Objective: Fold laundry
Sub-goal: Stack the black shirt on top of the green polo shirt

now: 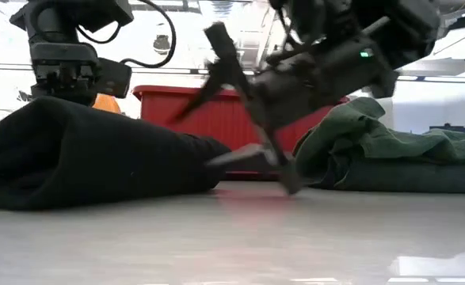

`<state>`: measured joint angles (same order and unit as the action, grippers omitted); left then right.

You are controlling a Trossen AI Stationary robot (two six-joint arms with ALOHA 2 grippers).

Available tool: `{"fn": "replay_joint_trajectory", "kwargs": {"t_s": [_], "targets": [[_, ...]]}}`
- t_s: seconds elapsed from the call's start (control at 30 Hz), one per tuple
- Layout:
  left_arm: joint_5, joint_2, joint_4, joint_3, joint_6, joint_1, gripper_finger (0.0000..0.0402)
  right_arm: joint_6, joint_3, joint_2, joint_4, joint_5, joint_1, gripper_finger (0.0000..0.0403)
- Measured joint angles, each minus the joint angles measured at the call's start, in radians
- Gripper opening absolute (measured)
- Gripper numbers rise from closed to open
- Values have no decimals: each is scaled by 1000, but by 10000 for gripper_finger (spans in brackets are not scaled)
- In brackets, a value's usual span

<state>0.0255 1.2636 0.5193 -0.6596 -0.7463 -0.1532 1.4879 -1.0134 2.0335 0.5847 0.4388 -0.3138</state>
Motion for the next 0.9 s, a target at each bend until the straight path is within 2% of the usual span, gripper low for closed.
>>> {"fn": "replay_joint_trajectory", "kwargs": {"t_s": [0.3,0.43,0.53,0.63,0.83,0.9], "targets": [[29,-1,-13,46,2,-2,0,-45,-166,129,23,3,11,305],[40,-1,-24,64,1,-2,0,-48,-214,129,-131,44,24,302],[50,-1,-27,73,-9,-2,0,-64,-252,130,-230,68,42,284],[50,-1,-30,74,-16,-2,0,-117,-277,132,-293,68,63,232],[8,-2,-59,74,-66,-3,17,-273,-287,133,-297,29,99,50],[-8,-10,-57,67,-67,-3,39,-332,-287,130,-299,-10,110,46]]}}
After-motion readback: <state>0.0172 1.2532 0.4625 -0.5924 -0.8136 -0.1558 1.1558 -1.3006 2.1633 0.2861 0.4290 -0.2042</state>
